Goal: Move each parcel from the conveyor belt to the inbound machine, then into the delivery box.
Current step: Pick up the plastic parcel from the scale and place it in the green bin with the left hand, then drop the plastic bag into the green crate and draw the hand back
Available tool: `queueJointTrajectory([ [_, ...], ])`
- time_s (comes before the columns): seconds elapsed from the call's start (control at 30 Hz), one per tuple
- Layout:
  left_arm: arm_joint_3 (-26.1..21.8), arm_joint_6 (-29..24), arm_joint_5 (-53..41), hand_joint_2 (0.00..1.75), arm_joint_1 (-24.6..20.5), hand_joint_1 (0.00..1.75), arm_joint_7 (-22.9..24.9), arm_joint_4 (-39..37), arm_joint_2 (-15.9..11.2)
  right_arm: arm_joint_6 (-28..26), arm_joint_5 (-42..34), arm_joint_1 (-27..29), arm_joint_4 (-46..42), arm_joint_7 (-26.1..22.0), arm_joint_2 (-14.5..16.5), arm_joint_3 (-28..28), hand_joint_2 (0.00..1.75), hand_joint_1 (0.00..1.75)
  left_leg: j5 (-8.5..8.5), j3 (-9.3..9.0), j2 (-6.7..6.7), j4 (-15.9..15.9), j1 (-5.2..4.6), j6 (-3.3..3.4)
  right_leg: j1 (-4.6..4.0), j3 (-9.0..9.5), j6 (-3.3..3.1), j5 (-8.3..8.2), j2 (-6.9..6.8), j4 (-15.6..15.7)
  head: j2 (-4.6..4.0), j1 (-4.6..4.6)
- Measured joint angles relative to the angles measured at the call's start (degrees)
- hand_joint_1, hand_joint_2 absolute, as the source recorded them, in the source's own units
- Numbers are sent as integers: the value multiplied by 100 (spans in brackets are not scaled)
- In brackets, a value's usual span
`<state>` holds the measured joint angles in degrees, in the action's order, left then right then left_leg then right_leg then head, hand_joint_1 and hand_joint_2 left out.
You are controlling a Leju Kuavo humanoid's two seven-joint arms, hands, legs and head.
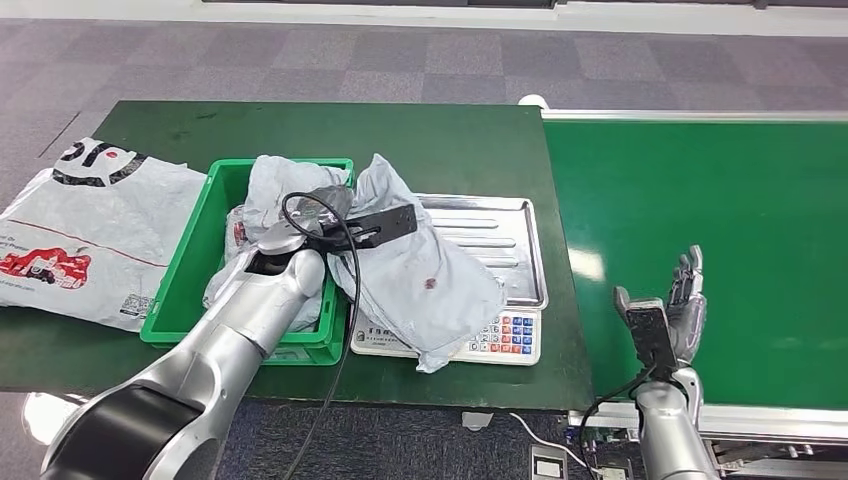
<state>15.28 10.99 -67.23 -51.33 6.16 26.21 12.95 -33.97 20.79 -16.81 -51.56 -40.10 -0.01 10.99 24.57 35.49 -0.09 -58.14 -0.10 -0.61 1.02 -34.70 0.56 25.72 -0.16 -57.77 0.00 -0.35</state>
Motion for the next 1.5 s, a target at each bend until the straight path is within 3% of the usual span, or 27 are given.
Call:
queueJointTrajectory([
  [0.27,130,-27,-23,175,-90,175,114,-431,-60,29,68,45,-1,2,19,61,175,0,0,-1,1,1,1,0,0,3,1,0,0,0,0,0],
  [0.43,104,-1397,256,175,-62,175,-332,-426,-178,132,86,160,-74,26,36,61,175,0,0,-1,1,2,1,0,-1,3,0,0,0,-1,0,0],
  [0.57,71,-1764,384,175,-55,175,-528,-395,-258,158,90,195,-127,39,52,61,175,0,-1,1,-3,2,2,0,-2,3,0,1,-9,-1,0,0],
  [0.73,-196,-3268,1226,175,155,175,-1812,68,-279,226,129,196,-151,45,97,61,175,0,-1,5,-3,1,1,0,-1,3,0,2,-6,-2,0,1],
  [1.07,-441,-3413,1424,175,373,175,-2022,610,-324,225,135,193,-151,43,154,61,175,0,-2,5,-4,1,1,1,-1,4,1,2,-12,-2,0,0],
  [1.13,-492,-3660,1737,175,453,175,-2452,741,-323,226,115,195,-151,31,158,61,175,0,-2,5,-4,1,1,0,-1,3,1,1,-11,-2,0,0],
  [1.23,-546,-4376,2827,175,785,175,-3674,1493,-317,188,-25,197,-151,7,162,61,175,0,0,5,-3,1,1,0,-1,2,0,3,-8,-2,0,0],
  [1.3,-547,-4711,3518,175,1074,175,-4200,2257,-316,120,-180,194,-149,3,162,58,175,0,4,5,-2,1,1,2,-1,2,1,7,-6,-2,0,1],
  [1.4,-537,-5011,4206,175,1503,175,-4558,3479,-315,17,-429,176,-134,1,146,23,175,0,8,5,-2,1,1,2,-1,2,2,11,-7,-1,0,0],
  [1.5,-687,-5092,3774,175,1884,175,-4629,4841,-197,-57,-615,167,-114,-1,109,-38,175,0,9,11,-3,1,2,3,-3,1,3,13,-12,-1,0,1],
])
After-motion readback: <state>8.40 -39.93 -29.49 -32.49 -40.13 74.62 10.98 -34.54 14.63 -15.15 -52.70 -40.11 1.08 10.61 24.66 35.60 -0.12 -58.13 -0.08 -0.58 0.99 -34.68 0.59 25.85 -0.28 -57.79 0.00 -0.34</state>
